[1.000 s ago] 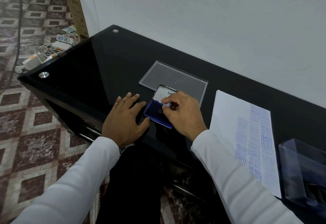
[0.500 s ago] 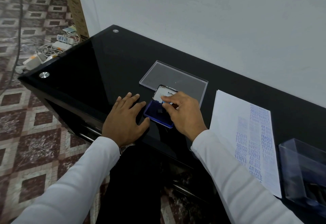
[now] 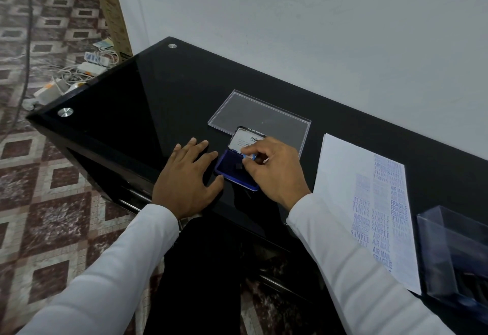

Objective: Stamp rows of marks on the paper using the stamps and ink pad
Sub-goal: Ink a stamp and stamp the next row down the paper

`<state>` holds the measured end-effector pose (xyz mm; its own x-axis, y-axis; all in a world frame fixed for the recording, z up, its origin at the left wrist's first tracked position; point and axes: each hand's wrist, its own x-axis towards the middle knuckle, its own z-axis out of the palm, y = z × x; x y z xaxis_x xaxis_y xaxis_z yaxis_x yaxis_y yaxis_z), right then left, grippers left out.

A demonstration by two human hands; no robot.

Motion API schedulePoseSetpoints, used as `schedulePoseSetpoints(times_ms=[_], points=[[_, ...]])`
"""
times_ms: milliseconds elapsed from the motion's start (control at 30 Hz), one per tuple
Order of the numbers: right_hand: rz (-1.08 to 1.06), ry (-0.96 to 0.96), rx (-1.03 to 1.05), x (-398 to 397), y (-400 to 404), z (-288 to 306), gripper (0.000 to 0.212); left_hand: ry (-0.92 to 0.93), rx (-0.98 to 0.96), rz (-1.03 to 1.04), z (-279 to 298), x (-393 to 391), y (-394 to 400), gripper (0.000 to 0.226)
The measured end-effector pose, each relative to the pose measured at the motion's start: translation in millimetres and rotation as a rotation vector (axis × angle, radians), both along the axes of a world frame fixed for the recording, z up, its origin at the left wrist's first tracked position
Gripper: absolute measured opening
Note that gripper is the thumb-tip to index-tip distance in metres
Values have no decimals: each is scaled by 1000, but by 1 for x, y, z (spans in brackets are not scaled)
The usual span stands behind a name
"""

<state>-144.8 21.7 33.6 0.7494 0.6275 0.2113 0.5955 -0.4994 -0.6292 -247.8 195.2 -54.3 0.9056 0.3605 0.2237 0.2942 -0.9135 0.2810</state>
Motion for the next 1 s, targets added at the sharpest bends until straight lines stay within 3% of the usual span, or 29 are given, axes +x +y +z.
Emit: schedulePoseSetpoints(times_ms=[1000], points=[[5,1,11,4,-2,-3,27,34,-11,-5,2,0,1,74]])
